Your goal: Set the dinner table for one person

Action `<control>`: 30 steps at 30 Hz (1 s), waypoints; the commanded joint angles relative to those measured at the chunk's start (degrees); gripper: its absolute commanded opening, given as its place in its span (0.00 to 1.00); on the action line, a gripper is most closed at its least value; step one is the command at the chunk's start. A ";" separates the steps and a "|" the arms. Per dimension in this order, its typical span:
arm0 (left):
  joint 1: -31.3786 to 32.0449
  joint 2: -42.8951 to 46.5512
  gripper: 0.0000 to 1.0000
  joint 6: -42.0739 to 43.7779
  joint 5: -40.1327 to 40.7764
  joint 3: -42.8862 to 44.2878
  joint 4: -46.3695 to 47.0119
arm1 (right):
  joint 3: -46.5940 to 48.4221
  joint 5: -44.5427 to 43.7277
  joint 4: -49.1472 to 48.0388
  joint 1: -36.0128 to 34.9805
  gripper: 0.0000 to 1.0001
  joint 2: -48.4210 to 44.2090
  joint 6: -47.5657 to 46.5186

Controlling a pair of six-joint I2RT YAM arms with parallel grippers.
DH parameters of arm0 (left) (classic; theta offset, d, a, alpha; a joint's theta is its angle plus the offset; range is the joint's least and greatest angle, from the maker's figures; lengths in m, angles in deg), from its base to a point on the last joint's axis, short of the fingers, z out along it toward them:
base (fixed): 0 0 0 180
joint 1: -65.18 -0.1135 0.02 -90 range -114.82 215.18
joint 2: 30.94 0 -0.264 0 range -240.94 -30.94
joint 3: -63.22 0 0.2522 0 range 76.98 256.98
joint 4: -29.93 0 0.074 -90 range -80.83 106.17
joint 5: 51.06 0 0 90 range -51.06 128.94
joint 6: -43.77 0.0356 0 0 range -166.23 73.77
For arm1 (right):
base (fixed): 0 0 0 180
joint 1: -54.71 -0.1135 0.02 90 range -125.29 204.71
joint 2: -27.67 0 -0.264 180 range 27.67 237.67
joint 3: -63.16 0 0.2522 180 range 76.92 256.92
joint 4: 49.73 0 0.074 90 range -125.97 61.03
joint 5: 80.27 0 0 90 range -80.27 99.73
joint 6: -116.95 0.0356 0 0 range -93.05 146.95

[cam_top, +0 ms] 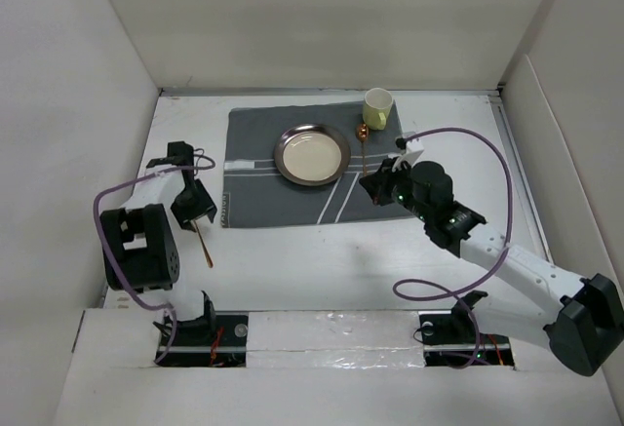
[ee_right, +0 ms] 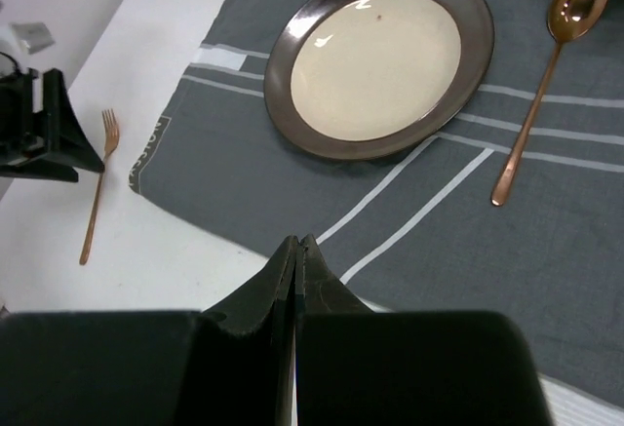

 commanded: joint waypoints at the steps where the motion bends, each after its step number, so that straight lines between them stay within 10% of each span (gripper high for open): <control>1: 0.09 -3.52 0.45 0.07 3.86 3.45 -2.70 | -0.60 1.50 -2.64 1.07 0.00 -2.79 0.22; 24: -0.44 -13.11 0.30 -1.69 9.85 2.76 2.83 | -1.22 3.26 -1.23 3.18 0.00 -8.77 0.13; 30: 1.32 -14.87 0.09 -2.39 8.62 0.12 6.51 | -2.28 1.77 -2.38 3.18 0.09 -9.39 0.31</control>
